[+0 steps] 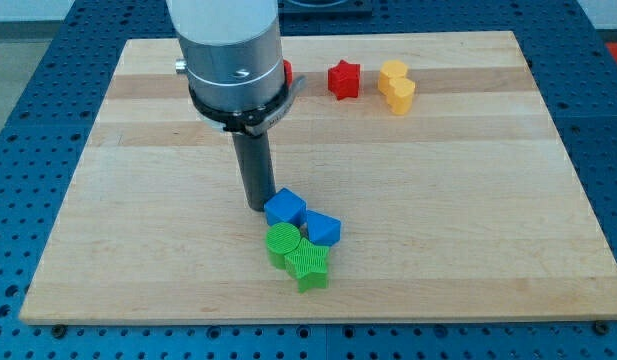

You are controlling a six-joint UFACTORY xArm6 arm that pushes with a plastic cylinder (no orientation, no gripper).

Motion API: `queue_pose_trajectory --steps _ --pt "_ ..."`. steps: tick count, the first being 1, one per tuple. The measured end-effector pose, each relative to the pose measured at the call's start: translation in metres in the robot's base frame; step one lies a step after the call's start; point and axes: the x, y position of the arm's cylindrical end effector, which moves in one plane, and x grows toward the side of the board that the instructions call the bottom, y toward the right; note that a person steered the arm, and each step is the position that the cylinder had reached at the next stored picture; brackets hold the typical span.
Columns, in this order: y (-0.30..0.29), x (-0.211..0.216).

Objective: Separate the group of blocks

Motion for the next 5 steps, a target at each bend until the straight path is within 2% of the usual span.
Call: queue_pose_trajectory --steps 3,4,5 --pt "-0.013 0.000" --pt "-0.069 0.000" --pt "-0.095 0.000"
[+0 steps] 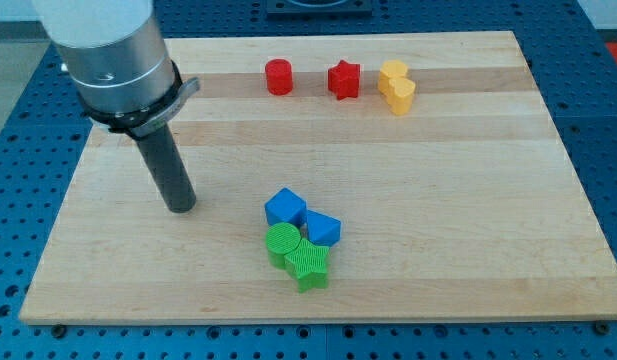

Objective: Separate the group of blocks

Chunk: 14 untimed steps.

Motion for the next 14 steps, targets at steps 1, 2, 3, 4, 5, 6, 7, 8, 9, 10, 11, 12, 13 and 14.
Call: queue_pose_trajectory --steps 1,2,3,4,5,6,7,8,9,10,11,12,13,14 --pt "0.000 0.000" --pt "-0.001 0.016" --pt "0.005 0.056" --pt "0.006 0.059" --pt "0.026 0.106" --pt "0.051 0.122" --pt "0.051 0.122" --pt "0.070 0.120" --pt "0.117 0.114" --pt "0.148 0.100" --pt "0.148 0.100" --pt "0.148 0.100" --pt "0.092 0.100" --pt "0.062 0.100"
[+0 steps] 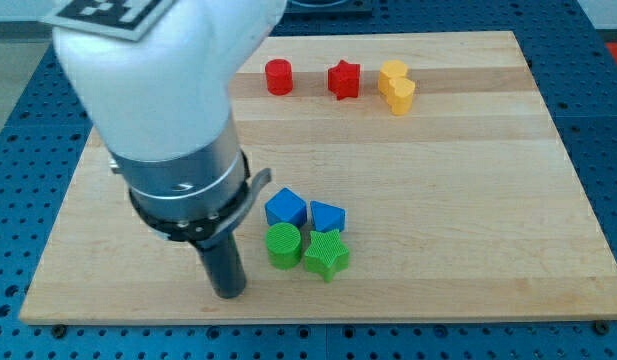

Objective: Separate the group of blocks

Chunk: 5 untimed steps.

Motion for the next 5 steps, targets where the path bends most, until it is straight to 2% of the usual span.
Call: queue_pose_trajectory --steps 2,3,5 --pt "-0.011 -0.027" --pt "-0.009 -0.027" --pt "0.080 -0.027"
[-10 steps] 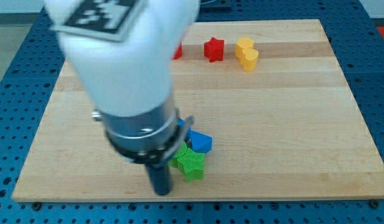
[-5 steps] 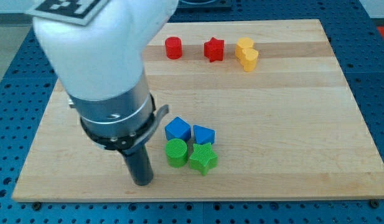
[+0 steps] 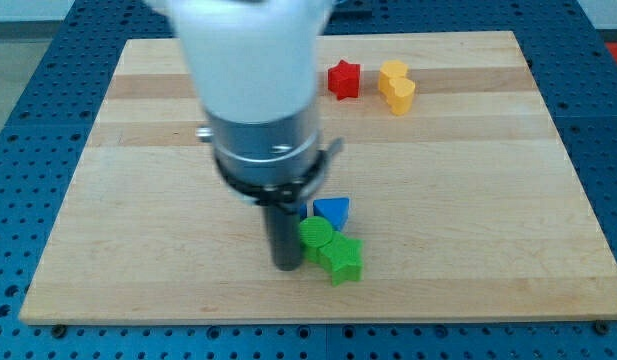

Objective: Separate the group of blocks

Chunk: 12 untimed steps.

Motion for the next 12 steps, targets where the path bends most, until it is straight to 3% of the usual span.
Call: queue_pose_trajectory --steps 2,3,5,9,10,12 --pt "0.101 -0.001" --pt "0.116 -0.007" --pt "0.114 -0.008" --pt "0.027 -0.009" --pt "0.028 -0.021" --pt "0.091 -0.054"
